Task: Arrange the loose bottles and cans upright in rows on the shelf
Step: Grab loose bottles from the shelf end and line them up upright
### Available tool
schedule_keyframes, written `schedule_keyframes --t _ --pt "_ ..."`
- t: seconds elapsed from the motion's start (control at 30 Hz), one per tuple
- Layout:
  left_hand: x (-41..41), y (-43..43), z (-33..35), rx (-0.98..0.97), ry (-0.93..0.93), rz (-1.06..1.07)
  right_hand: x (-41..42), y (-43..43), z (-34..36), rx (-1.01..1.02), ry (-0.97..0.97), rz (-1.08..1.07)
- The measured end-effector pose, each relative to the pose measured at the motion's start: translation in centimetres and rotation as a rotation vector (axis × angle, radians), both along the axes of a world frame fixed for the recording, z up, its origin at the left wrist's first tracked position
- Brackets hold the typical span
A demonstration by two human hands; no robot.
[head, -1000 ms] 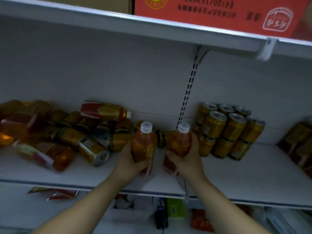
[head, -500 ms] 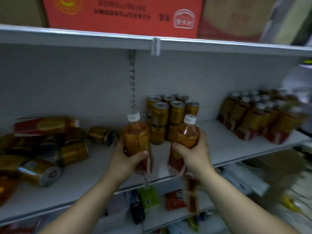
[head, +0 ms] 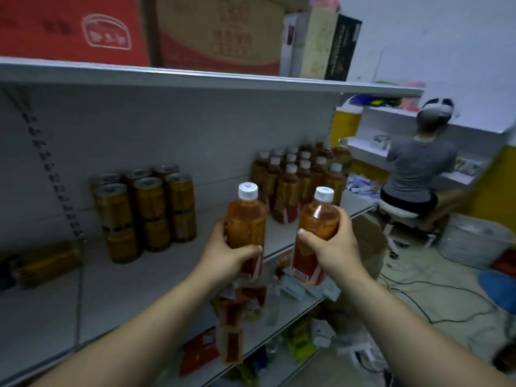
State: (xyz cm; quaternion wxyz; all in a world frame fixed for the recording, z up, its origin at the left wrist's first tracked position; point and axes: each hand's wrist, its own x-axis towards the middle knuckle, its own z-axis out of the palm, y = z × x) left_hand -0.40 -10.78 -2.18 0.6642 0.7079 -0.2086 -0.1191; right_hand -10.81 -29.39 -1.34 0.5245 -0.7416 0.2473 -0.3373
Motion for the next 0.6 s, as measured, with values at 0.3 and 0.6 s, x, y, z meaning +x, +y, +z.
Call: schedule_keyframes --t 0.3,0.6 --pt "1.9 -16.1 -3.0 0.106 0.008 0.134 0.6 -16.9 -0.5 -0.068 0.141 0.089" --pt "5.2 -21.1 -5.3 0.151 -0.023 0.247 8.7 -21.0 -2.5 -0.165 0.14 0.214"
